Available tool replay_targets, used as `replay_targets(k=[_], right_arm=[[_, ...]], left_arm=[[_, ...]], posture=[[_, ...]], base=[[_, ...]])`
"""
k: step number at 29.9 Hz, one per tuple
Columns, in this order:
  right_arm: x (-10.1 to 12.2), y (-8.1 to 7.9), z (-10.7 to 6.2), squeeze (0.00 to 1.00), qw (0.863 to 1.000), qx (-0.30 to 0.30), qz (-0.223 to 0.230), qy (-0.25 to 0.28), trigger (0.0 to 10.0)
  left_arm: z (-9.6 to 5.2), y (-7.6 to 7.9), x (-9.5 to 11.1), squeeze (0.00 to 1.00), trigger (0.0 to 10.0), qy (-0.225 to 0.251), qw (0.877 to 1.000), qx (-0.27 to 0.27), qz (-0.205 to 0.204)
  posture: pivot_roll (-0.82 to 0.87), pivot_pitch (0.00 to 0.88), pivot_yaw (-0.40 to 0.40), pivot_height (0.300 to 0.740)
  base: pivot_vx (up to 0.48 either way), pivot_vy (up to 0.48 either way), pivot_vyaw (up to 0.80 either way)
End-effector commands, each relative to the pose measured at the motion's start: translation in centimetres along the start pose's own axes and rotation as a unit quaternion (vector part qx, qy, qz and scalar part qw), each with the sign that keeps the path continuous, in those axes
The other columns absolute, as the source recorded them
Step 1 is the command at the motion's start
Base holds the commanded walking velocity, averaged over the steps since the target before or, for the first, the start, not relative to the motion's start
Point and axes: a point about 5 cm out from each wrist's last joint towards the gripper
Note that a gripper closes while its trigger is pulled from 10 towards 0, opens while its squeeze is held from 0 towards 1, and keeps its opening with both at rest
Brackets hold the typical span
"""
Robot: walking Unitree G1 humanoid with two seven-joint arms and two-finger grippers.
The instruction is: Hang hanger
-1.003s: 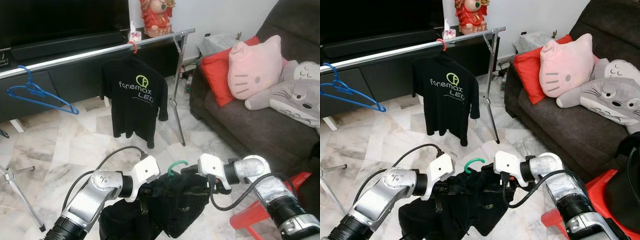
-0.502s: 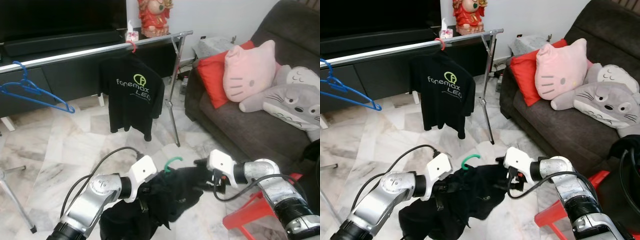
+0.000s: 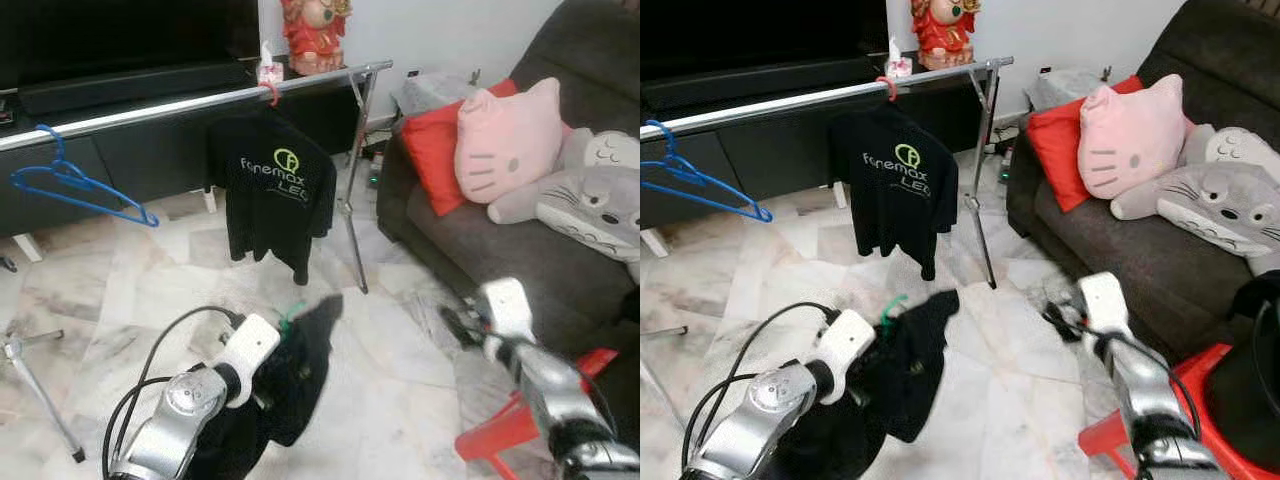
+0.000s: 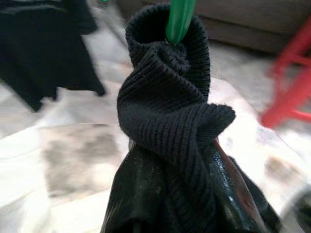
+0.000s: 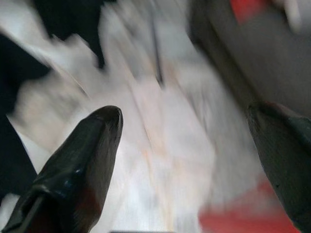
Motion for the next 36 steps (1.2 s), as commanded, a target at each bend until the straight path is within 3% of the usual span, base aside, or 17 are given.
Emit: replay_targets(k=[1,4,11,14,18,22,26,29,36], right_arm=[[-3.8,1.0,-1.0,0.00,0.996,-0.059,0.042,-0.054,10.0],[-8.6,0.6,-2.6,0.00,0.984,-0.100,0.083,-0.120,10.0],[-14.2,-0.8,-5.1,0.00,0.959,-0.141,0.154,-0.192,10.0],[-16.8,-2.5,-6.3,0.00,0.952,-0.128,0.149,-0.235,10.0],[-17.1,-3.0,-6.4,0.00,0.950,-0.130,0.159,-0.236,10.0],[-16.9,-2.9,-6.3,0.00,0.955,-0.112,0.123,-0.247,10.0],[-16.0,-2.0,-5.9,0.00,0.961,-0.094,0.096,-0.242,10.0],[-15.6,-0.6,-6.1,0.00,0.957,-0.123,0.108,-0.239,10.0],[-15.8,-0.3,-6.3,0.00,0.956,-0.124,0.102,-0.246,10.0]], left_arm=[[-0.4,-1.3,0.4,0.00,10.0,0.011,0.997,0.072,0.000],[-1.1,-3.0,-0.1,0.00,10.0,0.003,0.989,0.148,-0.015],[-2.7,-5.5,-1.4,0.00,10.0,-0.013,0.975,0.222,-0.024],[-3.5,-6.9,-2.4,0.00,10.0,-0.027,0.968,0.247,-0.031],[-3.9,-7.7,-2.6,0.00,10.0,-0.029,0.963,0.264,-0.039],[-4.2,-8.0,-3.1,0.00,10.0,-0.037,0.958,0.281,-0.043],[-4.0,-7.5,-3.3,0.00,10.0,-0.038,0.955,0.289,-0.054],[-3.8,-6.7,-2.9,0.00,10.0,-0.027,0.955,0.287,-0.074],[-4.1,-6.3,-2.9,0.00,10.0,-0.023,0.952,0.296,-0.072]], posture=[[0.06,0.000,0.003,0.716],[0.07,0.000,0.003,0.716],[0.05,0.000,0.036,0.716],[0.05,0.000,0.066,0.716],[0.03,0.000,0.073,0.716],[0.00,0.000,0.054,0.716],[0.02,0.000,0.035,0.716],[0.05,0.000,0.019,0.716],[0.06,0.000,-0.002,0.716]], base=[[0.000,0.000,0.00],[0.000,0.000,0.00],[0.000,0.000,0.00],[0.000,0.000,0.00],[0.000,0.000,0.00],[0.000,0.000,0.00],[0.000,0.000,0.39],[0.000,0.000,0.80],[0.000,0.000,0.80]])
Point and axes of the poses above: a point about 5 cm out from each wrist's last joint towards the gripper, its own z axis pointing out of the wrist towards the gripper, its own x axis along the axis of the wrist's last joint, y = z × x, and after that the axes turned 14 degrees about z, right-handed
